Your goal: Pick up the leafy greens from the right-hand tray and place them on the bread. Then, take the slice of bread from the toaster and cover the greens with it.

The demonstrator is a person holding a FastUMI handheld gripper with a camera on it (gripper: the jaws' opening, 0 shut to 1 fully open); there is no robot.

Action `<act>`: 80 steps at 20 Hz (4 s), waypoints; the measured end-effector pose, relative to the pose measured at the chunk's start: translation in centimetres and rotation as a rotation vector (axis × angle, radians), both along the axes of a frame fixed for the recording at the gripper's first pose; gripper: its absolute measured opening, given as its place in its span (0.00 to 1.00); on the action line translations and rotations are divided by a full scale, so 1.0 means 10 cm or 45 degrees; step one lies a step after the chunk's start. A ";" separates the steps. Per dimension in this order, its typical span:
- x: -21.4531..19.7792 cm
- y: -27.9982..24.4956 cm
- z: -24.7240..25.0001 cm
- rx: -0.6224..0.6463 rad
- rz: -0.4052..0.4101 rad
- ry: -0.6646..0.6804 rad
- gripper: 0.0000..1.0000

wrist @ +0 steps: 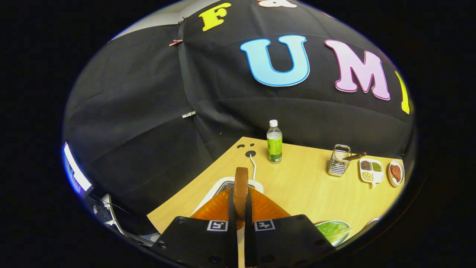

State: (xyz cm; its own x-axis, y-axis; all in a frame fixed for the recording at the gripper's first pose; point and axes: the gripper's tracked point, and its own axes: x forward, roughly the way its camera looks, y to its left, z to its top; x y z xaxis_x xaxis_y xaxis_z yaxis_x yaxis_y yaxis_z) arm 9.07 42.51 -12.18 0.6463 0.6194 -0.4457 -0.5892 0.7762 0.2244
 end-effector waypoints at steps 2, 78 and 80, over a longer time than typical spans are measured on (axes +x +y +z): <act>0.03 -0.15 0.08 0.000 -0.019 -0.028 0.11; -0.27 -5.17 1.63 0.011 -0.707 -0.610 0.99; -0.36 -5.29 1.56 -0.013 -0.706 -0.587 0.98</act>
